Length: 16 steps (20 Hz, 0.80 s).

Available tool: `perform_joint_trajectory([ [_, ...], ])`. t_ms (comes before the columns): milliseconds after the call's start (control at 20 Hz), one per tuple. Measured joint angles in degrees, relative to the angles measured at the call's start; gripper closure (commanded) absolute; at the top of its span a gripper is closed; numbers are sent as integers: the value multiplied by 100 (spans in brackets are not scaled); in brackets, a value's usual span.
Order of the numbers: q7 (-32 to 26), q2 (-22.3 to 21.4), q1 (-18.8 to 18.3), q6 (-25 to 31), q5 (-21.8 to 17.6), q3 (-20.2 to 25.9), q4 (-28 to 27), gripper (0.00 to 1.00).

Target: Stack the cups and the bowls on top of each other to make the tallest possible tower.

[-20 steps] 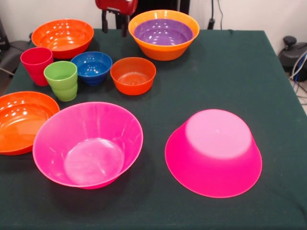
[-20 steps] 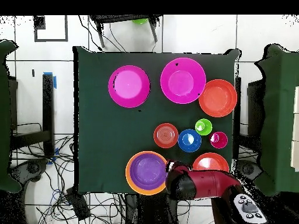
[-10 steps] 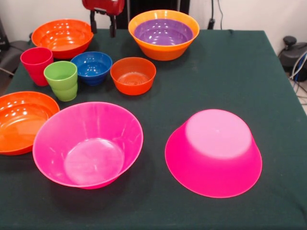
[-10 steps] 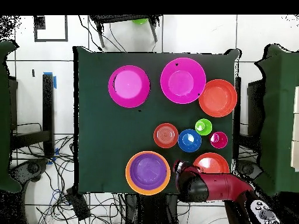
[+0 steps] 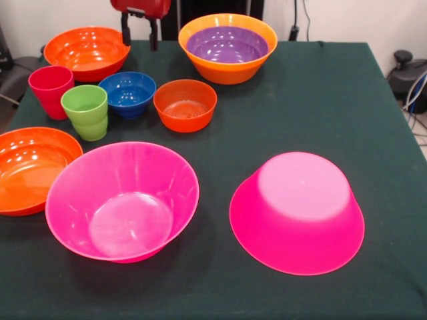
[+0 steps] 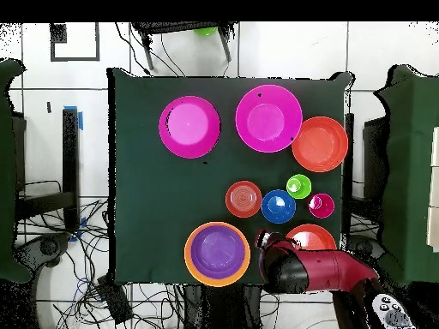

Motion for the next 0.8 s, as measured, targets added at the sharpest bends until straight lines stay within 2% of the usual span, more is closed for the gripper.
perform_joint_trajectory([
  [400, 0, -35, -146, 226, -55, 220, -1, 0],
  [800, 0, 230, -474, 246, -394, 287, -103, 0],
])
